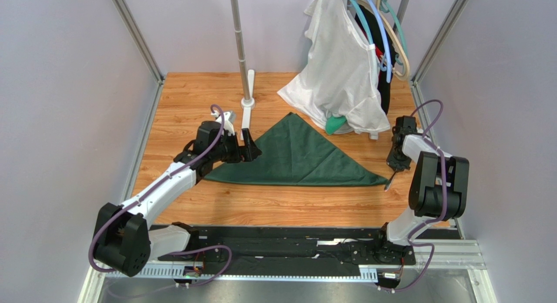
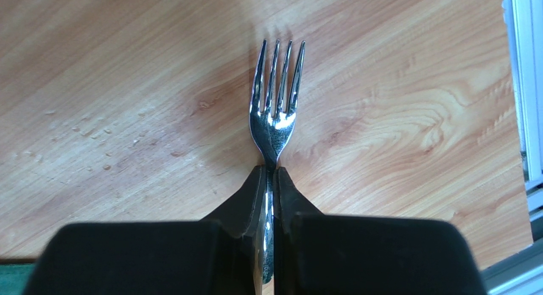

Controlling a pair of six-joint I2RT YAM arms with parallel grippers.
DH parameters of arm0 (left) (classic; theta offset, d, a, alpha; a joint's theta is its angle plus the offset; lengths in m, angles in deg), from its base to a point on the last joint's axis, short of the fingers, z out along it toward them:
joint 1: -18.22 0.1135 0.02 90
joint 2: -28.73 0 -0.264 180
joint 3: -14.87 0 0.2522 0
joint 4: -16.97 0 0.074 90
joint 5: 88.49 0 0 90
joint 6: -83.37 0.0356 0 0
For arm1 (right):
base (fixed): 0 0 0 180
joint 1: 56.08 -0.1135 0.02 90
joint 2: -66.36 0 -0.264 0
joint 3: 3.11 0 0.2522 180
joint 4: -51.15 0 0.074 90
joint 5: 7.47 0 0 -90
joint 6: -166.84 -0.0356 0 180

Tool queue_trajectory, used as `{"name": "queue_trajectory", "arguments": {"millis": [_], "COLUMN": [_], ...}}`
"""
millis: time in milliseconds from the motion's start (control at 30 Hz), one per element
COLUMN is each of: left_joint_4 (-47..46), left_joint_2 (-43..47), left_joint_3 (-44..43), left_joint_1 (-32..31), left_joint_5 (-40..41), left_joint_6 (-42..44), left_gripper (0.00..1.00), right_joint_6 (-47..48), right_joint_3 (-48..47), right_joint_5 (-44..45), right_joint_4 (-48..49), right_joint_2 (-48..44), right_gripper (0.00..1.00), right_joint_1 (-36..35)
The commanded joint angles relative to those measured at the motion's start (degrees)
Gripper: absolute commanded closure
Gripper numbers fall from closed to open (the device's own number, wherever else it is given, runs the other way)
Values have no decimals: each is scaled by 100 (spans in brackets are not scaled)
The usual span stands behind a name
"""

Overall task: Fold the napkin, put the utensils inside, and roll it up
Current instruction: Grab a utensil with the right arm

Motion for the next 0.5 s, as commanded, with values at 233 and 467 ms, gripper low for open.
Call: {"name": "queue_trajectory", "arguments": {"millis": [233,467], "left_joint_4": [-269,-304], "left_joint_2": [-21,-74], "left_joint_3": [38,21], "left_joint_1": [35,35], "left_joint_5": [-178,-257], "left_joint_6": [-68,-77], "left_gripper": [1,1], "right_joint_6": [-151,-125], "right_joint_3": [-466,-809], "right_joint_5": [534,395], "right_joint_4": [-720,-1055], "right_joint_2": [-441,-827], "right_gripper": [100,100], "right_joint_1": [64,64]}}
